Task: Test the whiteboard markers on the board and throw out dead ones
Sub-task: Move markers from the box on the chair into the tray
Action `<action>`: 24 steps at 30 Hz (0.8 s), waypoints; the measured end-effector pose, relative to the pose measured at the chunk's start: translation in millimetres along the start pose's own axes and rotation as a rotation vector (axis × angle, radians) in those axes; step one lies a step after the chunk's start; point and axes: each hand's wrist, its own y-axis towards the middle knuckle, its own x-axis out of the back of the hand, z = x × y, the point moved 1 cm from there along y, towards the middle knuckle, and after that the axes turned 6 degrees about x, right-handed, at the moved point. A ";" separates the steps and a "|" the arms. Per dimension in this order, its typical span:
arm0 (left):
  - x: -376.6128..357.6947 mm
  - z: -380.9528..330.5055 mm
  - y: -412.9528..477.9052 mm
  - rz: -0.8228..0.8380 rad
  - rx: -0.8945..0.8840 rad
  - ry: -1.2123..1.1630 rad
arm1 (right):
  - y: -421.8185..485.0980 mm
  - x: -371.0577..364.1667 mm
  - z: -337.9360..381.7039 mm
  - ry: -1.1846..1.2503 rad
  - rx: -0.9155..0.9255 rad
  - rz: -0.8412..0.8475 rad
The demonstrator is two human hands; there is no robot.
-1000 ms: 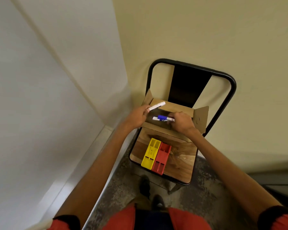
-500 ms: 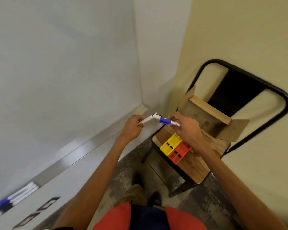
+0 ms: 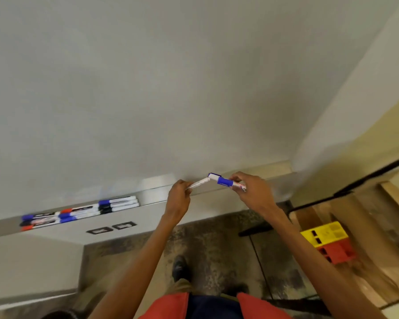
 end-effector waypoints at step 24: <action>19.9 149.5 7.4 0.062 0.039 0.055 | 85.0 -137.2 102.3 -0.091 -0.036 0.245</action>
